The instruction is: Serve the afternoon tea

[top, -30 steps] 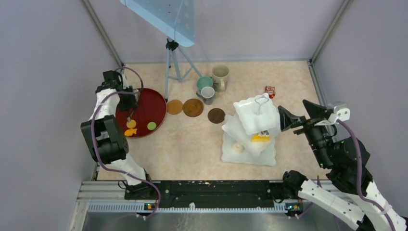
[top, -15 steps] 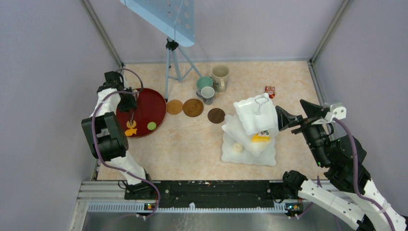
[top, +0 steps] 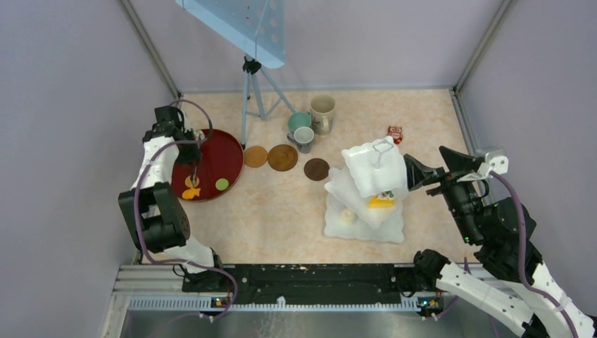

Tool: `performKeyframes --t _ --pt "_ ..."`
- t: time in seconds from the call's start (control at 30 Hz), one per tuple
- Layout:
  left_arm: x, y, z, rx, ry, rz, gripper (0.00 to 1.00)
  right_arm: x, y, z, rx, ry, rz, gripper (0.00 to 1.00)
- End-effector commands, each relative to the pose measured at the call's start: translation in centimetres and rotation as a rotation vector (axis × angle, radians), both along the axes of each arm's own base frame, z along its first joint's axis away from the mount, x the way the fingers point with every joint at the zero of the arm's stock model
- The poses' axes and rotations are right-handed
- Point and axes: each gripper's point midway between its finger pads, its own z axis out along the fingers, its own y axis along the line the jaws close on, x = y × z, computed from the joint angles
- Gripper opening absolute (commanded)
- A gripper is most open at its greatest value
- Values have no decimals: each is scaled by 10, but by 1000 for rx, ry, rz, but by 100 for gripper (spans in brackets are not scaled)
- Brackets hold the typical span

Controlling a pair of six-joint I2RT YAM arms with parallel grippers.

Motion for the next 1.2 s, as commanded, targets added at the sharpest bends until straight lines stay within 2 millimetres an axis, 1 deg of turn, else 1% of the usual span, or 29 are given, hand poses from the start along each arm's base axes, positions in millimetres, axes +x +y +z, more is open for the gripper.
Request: performKeyframes --t 0.0,0.07,0.17,0.23,0.3,0.37,0.43,0.5,0.6,0.73,0.93,1.03,1.17 --pt "-11 -24 39 -3 -108 -41 27 0 -5 10 32 -10 -20 92" --pt "-20 -35 48 -19 -124 -66 29 0 -9 11 31 -9 -38 92" --pt "-31 -62 63 -57 -158 -138 30 0 -15 12 35 -8 -66 92" --pt "-38 -89 73 -82 -197 -239 32 0 -18 13 41 -5 -83 92" --pt "-45 -123 82 -93 -235 -370 34 0 -23 13 49 6 -99 92" --pt "-55 -156 86 -81 -248 -478 34 -1 -27 12 59 17 -115 92" --pt "-66 -184 88 -94 -256 -564 33 -3 -35 12 71 24 -143 92" --pt "-77 -204 92 -117 -268 -621 33 -4 -42 13 88 24 -169 92" --pt "-95 -232 106 -162 -306 -735 33 -3 -49 16 105 22 -204 92" --pt "-125 -266 127 -212 -359 -892 33 -2 -54 20 133 24 -241 92" --pt "-167 -306 147 -299 -392 -1076 35 1 -55 30 164 23 -257 92" --pt "-181 -323 153 -308 -394 -1140 35 2 -55 33 174 20 -265 92" --pt "-191 -344 151 -308 -374 -1209 35 2 -55 34 182 13 -271 92"
